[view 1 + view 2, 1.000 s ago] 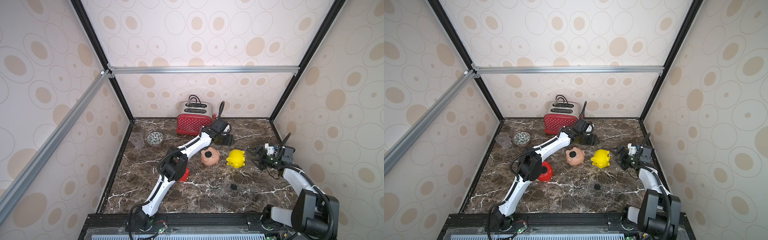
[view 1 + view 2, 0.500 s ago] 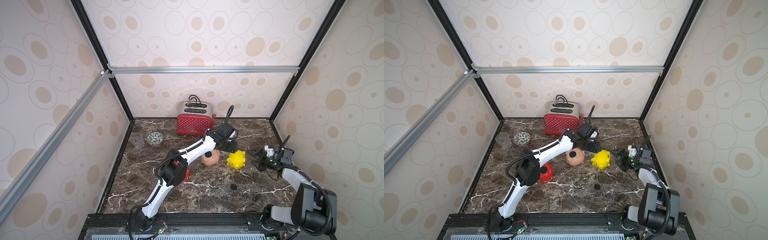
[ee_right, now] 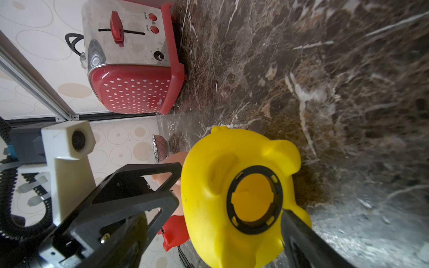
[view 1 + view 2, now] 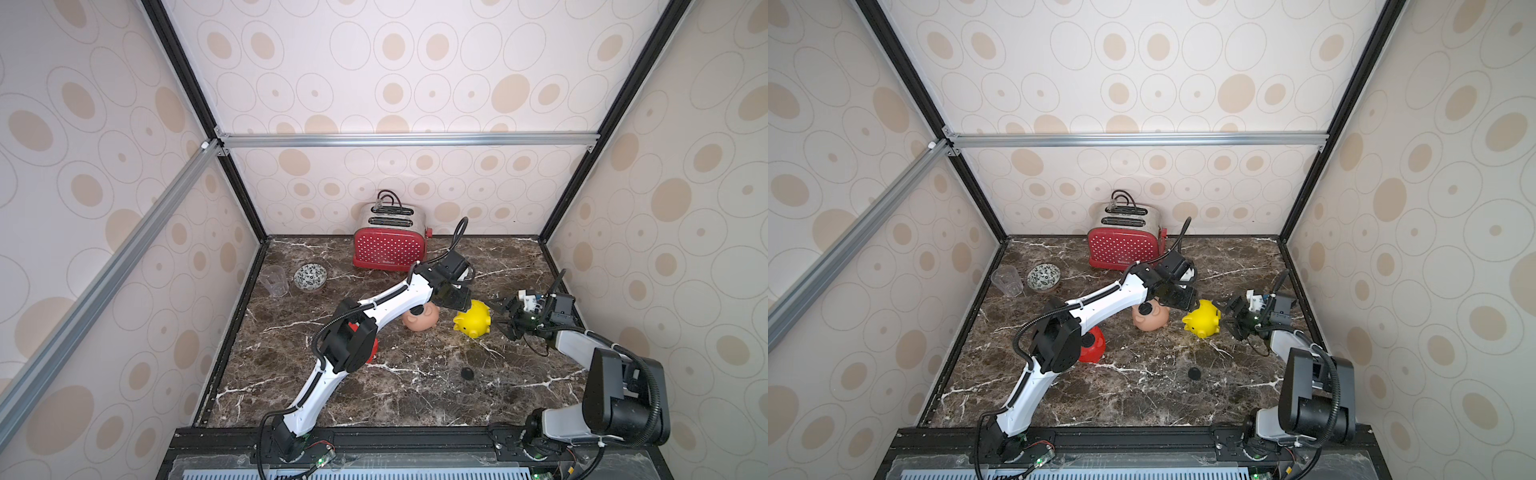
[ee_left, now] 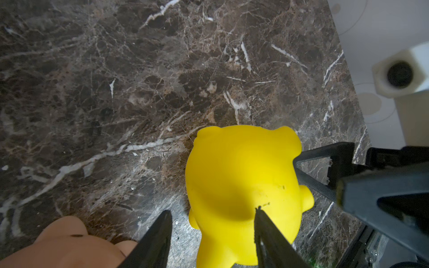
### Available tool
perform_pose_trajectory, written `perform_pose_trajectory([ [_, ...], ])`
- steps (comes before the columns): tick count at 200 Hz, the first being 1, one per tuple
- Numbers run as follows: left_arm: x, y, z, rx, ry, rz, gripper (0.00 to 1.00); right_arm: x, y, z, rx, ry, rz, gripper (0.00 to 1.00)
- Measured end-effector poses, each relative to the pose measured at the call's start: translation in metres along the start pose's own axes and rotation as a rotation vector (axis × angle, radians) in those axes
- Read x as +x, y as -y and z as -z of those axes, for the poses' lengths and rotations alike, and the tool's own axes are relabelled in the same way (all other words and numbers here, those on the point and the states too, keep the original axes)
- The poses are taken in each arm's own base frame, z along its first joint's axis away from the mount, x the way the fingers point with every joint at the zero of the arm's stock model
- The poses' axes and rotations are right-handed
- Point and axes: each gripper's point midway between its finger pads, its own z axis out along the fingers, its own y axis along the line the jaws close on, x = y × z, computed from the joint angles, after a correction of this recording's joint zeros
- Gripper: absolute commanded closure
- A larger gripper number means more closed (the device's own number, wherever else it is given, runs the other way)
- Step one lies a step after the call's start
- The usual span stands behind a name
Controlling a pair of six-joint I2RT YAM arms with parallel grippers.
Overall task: Close piggy banks
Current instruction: Turn over the piggy bank at the center of the board.
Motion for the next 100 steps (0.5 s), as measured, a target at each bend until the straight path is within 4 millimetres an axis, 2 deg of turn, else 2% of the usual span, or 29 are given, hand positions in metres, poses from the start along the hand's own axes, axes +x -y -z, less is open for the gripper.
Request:
perform_pose_trajectory([
  [100, -0.009, 0.009, 0.009, 0.02, 0.01, -0.005, 0.44, -0.003, -0.003, -0.01, -0.003, -0.019, 0.004, 0.1],
])
